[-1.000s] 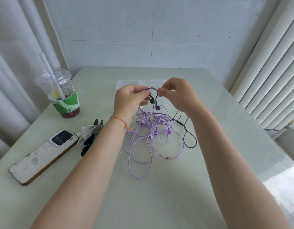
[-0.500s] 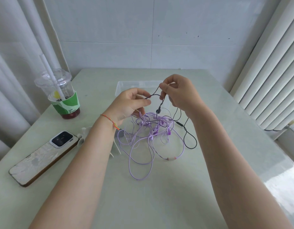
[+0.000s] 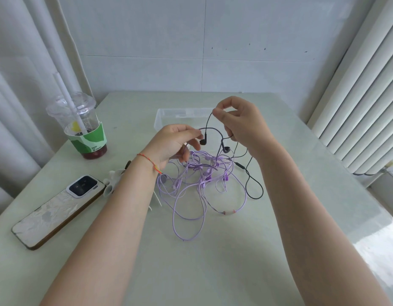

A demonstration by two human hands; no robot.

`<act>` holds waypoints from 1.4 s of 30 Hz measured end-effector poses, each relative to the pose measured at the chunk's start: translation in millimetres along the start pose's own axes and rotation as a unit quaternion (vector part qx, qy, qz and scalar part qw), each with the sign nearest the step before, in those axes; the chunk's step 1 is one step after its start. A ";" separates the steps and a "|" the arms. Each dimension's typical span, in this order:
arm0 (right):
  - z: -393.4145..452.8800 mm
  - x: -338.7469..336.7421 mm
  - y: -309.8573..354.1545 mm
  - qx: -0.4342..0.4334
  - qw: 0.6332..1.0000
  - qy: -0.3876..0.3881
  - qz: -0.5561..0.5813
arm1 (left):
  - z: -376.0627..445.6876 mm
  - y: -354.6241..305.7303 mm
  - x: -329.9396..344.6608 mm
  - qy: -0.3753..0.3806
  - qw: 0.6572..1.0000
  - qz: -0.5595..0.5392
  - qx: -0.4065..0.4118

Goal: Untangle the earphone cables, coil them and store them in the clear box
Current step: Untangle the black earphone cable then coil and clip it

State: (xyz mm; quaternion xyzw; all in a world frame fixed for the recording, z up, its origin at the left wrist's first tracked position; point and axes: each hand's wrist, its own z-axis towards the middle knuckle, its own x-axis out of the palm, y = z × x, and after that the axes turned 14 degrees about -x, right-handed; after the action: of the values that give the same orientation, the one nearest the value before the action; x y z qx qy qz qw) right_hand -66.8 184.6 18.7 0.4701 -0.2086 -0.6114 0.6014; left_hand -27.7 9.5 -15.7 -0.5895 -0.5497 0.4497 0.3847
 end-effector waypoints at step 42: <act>-2.5 -0.2 7.8 -0.007 0.991 0.133 0.009 | -2.4 -4.8 2.5 0.104 0.989 0.033 0.096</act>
State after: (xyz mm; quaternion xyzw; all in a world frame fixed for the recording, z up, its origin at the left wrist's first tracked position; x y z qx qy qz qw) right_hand -60.6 184.0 23.9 0.5412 -0.1261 -0.5394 0.6327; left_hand -26.9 12.6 -10.7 -0.6113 -0.4417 0.4488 0.4794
